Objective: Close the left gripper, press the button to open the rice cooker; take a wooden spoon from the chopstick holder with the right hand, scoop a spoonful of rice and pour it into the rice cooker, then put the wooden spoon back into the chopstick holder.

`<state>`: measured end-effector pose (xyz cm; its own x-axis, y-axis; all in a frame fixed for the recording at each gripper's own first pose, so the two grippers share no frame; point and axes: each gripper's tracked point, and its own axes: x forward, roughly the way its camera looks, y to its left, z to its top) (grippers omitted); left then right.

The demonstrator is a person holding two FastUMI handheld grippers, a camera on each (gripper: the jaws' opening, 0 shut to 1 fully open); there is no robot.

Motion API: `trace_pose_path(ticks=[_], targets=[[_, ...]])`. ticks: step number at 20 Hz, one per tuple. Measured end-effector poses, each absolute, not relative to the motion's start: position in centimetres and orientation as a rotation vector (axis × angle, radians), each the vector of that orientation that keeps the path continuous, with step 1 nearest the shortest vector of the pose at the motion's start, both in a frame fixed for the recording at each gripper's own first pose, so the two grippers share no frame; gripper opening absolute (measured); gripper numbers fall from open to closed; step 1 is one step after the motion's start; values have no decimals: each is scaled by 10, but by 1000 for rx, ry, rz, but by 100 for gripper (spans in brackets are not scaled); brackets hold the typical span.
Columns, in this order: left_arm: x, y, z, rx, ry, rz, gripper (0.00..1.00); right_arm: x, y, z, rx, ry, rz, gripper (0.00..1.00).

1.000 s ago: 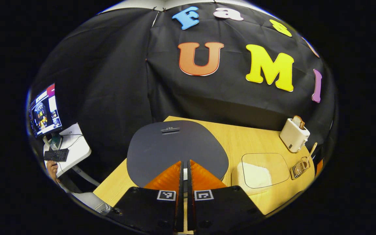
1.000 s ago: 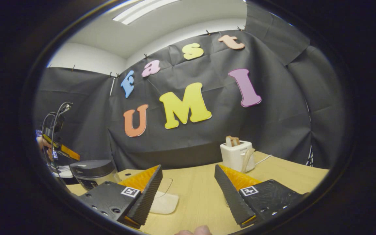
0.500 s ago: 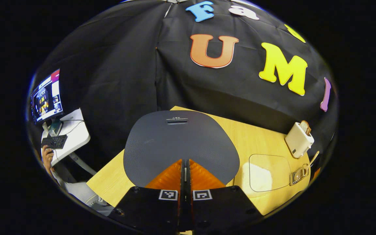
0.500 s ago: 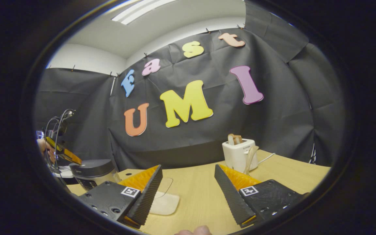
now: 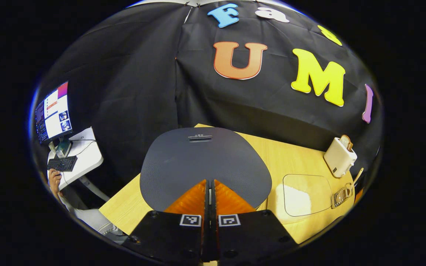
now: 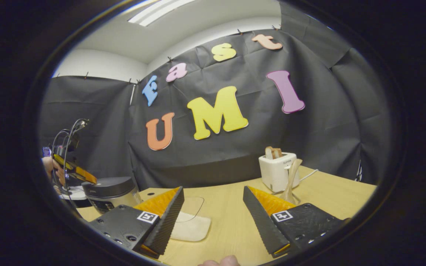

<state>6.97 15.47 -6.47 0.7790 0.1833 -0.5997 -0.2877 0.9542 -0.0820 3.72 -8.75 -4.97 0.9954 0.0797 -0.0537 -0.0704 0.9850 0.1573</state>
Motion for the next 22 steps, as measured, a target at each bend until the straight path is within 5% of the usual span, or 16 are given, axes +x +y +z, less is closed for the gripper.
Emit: trace_pose_path(ticks=[3,8,22], targets=[[85,150,-30,-149,484,233,4,32,-102,-34,126,17,38,92],[97,148,36,-75,305,220,96,29,-120,-23,112,-5,-2,95],[58,85,23,-67,235,116,100,20,-200,-28,55,84,-82,92]])
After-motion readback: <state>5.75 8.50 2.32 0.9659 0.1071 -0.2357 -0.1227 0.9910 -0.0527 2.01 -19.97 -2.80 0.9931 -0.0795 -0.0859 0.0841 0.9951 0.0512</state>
